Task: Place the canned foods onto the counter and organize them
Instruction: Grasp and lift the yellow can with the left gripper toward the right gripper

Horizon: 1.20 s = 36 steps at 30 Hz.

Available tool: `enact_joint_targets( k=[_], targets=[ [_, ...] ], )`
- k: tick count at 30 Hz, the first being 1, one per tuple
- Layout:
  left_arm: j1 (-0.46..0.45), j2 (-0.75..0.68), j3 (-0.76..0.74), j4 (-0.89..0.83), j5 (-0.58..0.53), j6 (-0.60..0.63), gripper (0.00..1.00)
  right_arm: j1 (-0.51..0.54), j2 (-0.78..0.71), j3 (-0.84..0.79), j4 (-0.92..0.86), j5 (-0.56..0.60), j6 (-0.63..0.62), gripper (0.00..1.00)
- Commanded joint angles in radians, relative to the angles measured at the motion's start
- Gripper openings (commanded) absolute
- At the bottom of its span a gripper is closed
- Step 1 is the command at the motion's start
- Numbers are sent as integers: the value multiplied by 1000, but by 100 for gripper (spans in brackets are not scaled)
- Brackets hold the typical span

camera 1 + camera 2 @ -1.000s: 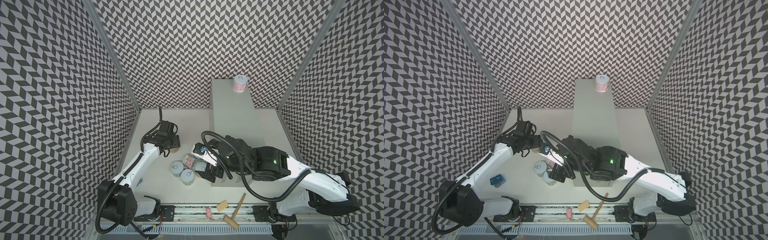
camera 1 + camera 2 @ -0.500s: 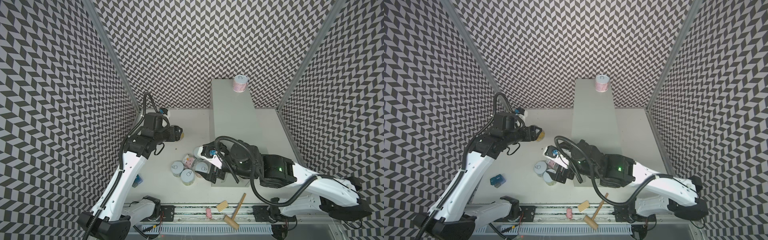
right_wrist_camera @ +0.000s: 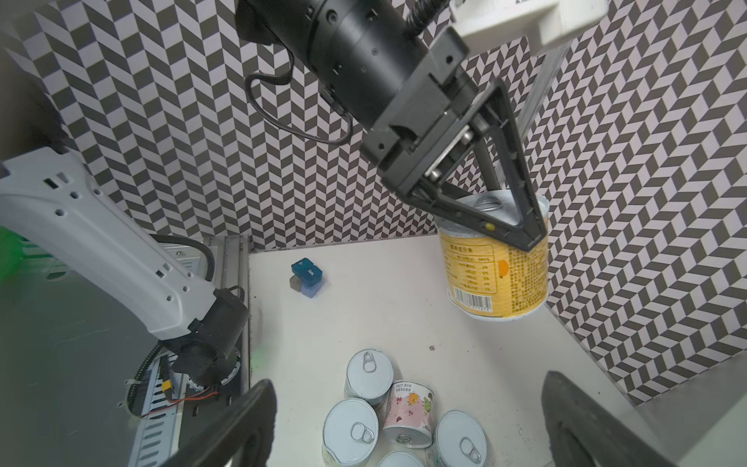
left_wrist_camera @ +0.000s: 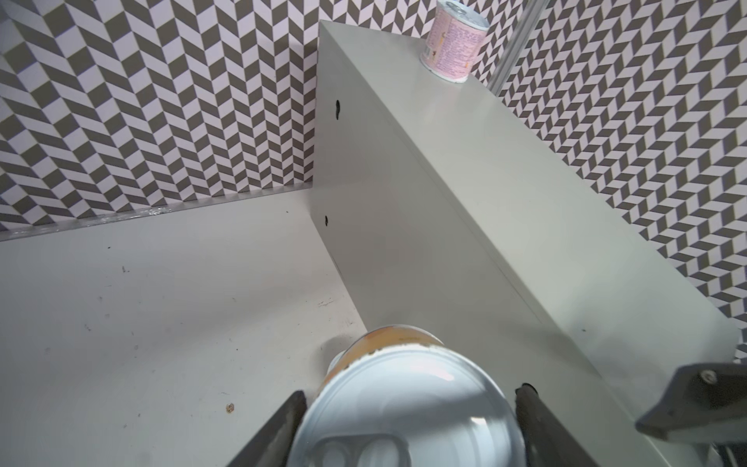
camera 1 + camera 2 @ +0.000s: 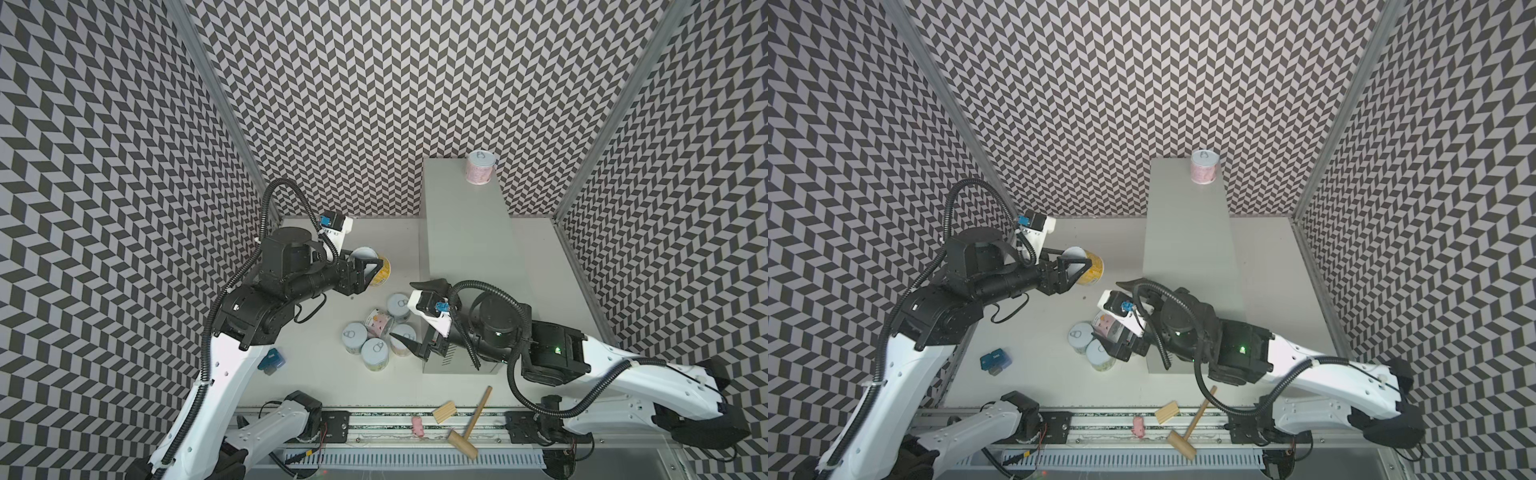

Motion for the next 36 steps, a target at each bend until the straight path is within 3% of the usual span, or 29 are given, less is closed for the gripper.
enact_joint_targets(
  k=[1, 14, 23, 36],
  targets=[
    [-10, -20, 47, 33, 71, 17, 54, -18, -14, -15, 128, 21, -21, 99],
    [-19, -11, 46, 46, 103, 14, 53, -44, 138, 31, 218, -25, 23, 99],
    [-28, -5, 64, 42, 111, 14, 53, -78, 222, 39, 315, 48, 109, 99],
    [-31, 3, 85, 42, 141, 11, 53, -133, 279, 61, 363, 59, 114, 99]
  ],
)
